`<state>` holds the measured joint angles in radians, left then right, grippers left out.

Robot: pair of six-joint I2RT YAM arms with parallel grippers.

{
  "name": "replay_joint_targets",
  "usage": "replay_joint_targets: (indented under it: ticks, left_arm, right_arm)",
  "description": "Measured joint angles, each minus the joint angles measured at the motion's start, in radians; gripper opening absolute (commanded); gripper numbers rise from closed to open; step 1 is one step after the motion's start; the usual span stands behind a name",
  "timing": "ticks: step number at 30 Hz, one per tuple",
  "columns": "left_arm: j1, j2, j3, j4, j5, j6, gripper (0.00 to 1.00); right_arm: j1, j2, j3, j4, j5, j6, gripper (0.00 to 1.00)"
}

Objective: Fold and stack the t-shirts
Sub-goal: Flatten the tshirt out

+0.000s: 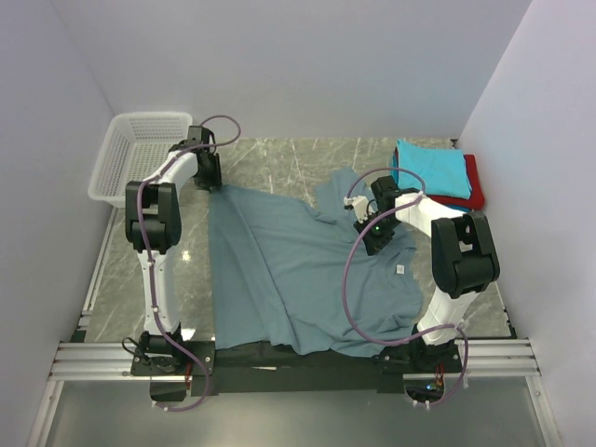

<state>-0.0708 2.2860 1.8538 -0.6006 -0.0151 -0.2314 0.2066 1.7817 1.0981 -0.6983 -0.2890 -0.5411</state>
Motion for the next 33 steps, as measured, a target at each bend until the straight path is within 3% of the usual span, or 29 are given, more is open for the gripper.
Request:
replay_joint_targets:
  ticks: [14, 17, 18, 21, 26, 33]
  left_arm:
    - [0.007, 0.022, 0.024, -0.002, 0.001, 0.002, 0.28]
    - [0.008, 0.022, 0.022, 0.001, 0.003, 0.001, 0.19]
    - [0.008, 0.022, 0.021, 0.002, 0.007, 0.002, 0.12]
    - [0.01, 0.022, 0.019, 0.005, 0.018, 0.001, 0.0]
    - [0.009, -0.003, -0.024, 0.045, 0.019, 0.0, 0.0]
    - [0.008, -0.158, -0.243, 0.089, -0.011, -0.021, 0.0]
  right_arm:
    - [-0.004, 0.0, 0.0, 0.0, -0.009, 0.0, 0.16]
    - [-0.004, 0.0, 0.0, 0.0, -0.009, 0.0, 0.16]
    - [-0.004, 0.0, 0.0, -0.001, -0.009, 0.0, 0.16]
    - [-0.004, 0.0, -0.001, 0.0, -0.009, 0.0, 0.16]
    - [-0.005, -0.021, -0.024, 0.006, -0.006, -0.007, 0.15]
    - [-0.005, -0.046, -0.054, 0.0, -0.003, -0.021, 0.14]
